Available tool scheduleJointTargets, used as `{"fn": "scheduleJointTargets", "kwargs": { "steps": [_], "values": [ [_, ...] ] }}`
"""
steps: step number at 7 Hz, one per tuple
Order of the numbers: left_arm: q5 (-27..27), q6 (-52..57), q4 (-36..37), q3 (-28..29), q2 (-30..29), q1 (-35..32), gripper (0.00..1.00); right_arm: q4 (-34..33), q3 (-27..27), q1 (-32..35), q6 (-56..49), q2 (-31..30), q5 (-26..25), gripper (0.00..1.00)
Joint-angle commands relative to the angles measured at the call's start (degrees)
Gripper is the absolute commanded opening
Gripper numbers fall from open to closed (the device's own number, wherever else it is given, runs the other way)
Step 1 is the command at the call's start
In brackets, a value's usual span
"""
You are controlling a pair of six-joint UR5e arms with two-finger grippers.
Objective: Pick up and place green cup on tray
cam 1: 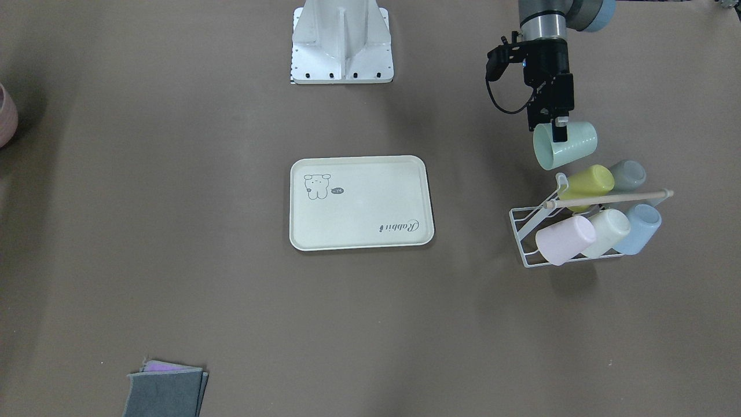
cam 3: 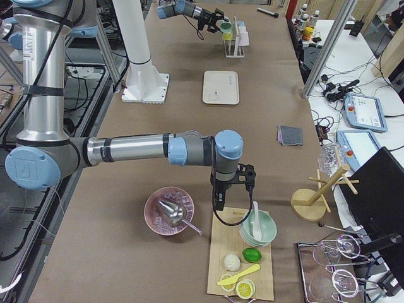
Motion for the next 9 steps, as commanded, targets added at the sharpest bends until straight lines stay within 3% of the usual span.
{"fn": "scheduleJointTargets", "kwargs": {
  "steps": [1,5,9],
  "values": [
    [-2.83,-8.19,-1.60,0.18,-3.00,-0.13,0.76,0.00,0.19,0.27,-0.01,-0.55,0.04,0.98],
    [-2.75,-18.69,-1.51,2.03,-3.87,2.42,0.75,0.00,0.45,0.27,-0.01,-0.20,0.30,0.99],
    [-1.87,-18.71,-1.60,2.21,-4.41,2.51,0.73,-0.09,0.36,0.27,-0.01,-0.02,0.04,0.99]
  ]
}}
